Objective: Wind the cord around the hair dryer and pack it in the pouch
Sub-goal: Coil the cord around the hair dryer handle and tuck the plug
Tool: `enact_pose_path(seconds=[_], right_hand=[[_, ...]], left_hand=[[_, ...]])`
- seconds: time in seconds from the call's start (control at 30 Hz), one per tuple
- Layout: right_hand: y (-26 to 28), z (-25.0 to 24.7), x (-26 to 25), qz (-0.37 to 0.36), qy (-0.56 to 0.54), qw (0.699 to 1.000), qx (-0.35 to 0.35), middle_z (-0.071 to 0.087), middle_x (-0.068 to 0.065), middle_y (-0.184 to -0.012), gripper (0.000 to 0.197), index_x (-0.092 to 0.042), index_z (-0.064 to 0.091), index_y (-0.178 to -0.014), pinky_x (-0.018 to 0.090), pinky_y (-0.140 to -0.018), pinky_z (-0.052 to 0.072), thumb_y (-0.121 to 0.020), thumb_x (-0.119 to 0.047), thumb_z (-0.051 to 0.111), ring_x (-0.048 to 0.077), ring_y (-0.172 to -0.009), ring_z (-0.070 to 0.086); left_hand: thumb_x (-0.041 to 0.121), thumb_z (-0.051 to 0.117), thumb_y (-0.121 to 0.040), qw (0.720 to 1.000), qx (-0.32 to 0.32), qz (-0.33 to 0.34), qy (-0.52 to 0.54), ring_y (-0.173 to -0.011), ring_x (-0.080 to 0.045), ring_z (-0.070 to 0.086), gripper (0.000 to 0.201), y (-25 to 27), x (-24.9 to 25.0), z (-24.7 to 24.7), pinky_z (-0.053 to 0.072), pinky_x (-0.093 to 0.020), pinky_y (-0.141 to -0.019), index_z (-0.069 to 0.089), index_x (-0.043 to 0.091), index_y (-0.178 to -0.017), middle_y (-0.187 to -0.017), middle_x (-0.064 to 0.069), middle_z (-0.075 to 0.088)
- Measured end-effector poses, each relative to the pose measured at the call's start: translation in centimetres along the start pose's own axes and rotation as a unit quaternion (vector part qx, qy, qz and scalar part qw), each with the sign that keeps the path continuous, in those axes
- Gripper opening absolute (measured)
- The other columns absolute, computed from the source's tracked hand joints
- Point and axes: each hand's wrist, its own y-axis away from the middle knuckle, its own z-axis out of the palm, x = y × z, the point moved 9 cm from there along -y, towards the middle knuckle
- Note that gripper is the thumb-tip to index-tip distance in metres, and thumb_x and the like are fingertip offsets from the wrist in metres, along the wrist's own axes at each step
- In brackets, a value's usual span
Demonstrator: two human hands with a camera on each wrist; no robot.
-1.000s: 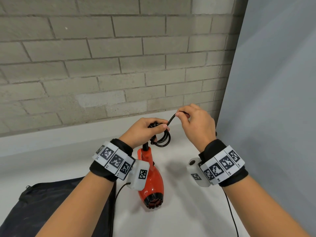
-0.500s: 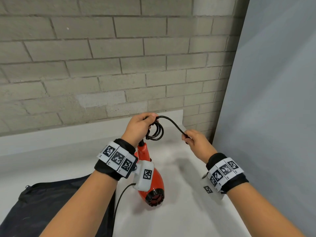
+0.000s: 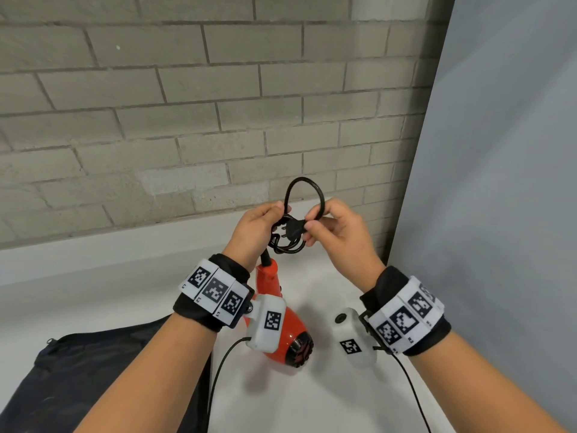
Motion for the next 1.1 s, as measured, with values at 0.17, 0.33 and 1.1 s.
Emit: enact_pose_path(seconds=[0.17,0.33,1.1], right_hand=[[0.7,1.1,-0.4,-0.059,0.140,0.988,0.028,0.045,-0.013,-0.076,0.011,-0.011,0.059,-0.077,0.011,-0.064,0.047,-0.082,-0.001,0.062,-0.002,-0.067,0.053],[0.9,2.4,-0.2,-0.081,0.189,0.979,-0.005,0.041,-0.016,-0.076,0.002,-0.004,0.061,-0.081,0.012,-0.065,0.045,-0.081,-0.002,0.061,-0.004,-0.067,0.050],[1.3,1.3,-0.2,-0.131,0.355,0.922,0.076,0.054,0.010,-0.087,0.021,-0.004,0.053,-0.097,0.031,-0.065,0.049,-0.077,-0.006,0.060,0.025,-0.076,0.056]], left_hand=[[0.020,0.043,-0.094,1.000,-0.018,-0.003,0.014,-0.083,-0.014,0.057,0.022,0.2,-0.1,0.1,0.042,-0.027,-0.081,0.064,0.015,-0.087,-0.083,-0.001,0.062],[0.022,0.044,-0.094,1.000,-0.026,-0.006,0.009,-0.092,-0.020,0.056,0.023,0.2,-0.2,-0.2,0.042,-0.033,-0.087,0.065,0.016,-0.086,-0.086,-0.004,0.063],[0.023,0.041,-0.095,0.993,-0.116,0.019,0.008,-0.068,0.002,0.063,0.029,1.4,0.5,3.0,0.046,-0.009,-0.066,0.067,0.015,-0.085,-0.072,0.009,0.069]])
